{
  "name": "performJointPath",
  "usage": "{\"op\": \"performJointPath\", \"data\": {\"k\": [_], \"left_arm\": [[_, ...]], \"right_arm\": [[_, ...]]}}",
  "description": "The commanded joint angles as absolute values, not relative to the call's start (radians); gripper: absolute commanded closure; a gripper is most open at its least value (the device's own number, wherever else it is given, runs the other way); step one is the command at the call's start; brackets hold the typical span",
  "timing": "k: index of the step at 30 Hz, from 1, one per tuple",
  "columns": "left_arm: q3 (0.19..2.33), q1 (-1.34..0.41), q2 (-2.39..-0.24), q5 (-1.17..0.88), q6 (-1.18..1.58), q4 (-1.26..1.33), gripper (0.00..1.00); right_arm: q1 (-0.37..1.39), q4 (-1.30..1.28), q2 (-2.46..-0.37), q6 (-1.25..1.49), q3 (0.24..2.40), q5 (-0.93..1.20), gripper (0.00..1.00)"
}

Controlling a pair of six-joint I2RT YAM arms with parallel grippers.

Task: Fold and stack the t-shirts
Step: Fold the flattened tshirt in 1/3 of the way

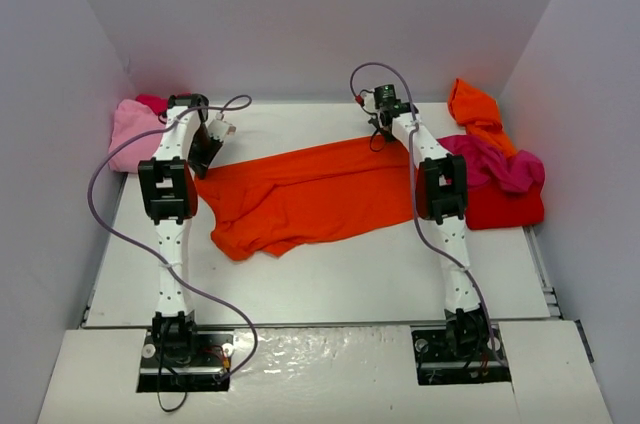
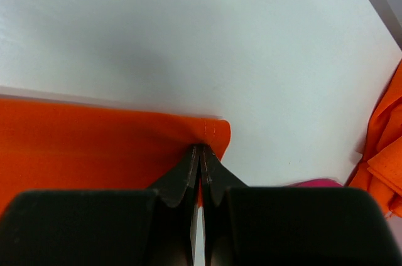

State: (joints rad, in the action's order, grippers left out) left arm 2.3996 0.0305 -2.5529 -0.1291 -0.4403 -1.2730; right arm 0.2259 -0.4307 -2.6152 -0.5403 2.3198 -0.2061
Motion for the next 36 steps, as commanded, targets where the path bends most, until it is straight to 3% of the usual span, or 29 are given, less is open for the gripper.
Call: {"op": "performJointPath", "data": {"k": [1,3,8,14,16,20,29,31,33,34,36], "left_arm": [[2.567,0.024,-2.619,-0.062,-0.449,-1.332,1.0],[2.667,0.016,-2.671,-0.036,-0.449,-1.348,1.0],[2.67,0.011,-2.677,-0.017,-0.46,-1.312,0.98],[2.725,-0.014,-2.682,-0.011,-0.447,-1.244,0.88],[2.754,-0.027,-2.7,0.02,-0.438,-1.241,0.82],[2.767,-0.033,-2.705,0.055,-0.407,-1.225,0.51],[2.767,-0.035,-2.522,0.056,-0.283,-1.1,0.41],[2.761,-0.041,-2.472,0.056,-0.273,-1.09,0.4],[2.722,-0.045,-2.401,0.032,-0.257,-1.082,0.39],[2.698,-0.046,-2.366,0.012,-0.255,-1.079,0.39],[2.622,-0.05,-2.252,-0.01,-0.26,-1.056,0.39]], "right_arm": [[0.223,-0.437,-2.675,-0.518,2.37,-0.268,1.0],[0.224,-0.43,-2.692,-0.511,2.385,-0.274,1.0],[0.221,-0.389,-2.694,-0.497,2.37,-0.302,1.0],[0.223,-0.339,-2.733,-0.527,2.394,-0.389,1.0],[0.225,-0.34,-2.744,-0.532,2.392,-0.408,1.0],[0.221,-0.338,-2.72,-0.533,2.362,-0.427,1.0],[0.196,-0.203,-2.607,-0.487,2.318,-0.452,0.99],[0.192,-0.169,-2.566,-0.468,2.324,-0.452,0.88],[0.191,-0.156,-2.516,-0.448,2.327,-0.449,0.51],[0.191,-0.152,-2.496,-0.443,2.327,-0.447,0.41],[0.192,-0.139,-2.456,-0.443,2.323,-0.464,0.34]]}}
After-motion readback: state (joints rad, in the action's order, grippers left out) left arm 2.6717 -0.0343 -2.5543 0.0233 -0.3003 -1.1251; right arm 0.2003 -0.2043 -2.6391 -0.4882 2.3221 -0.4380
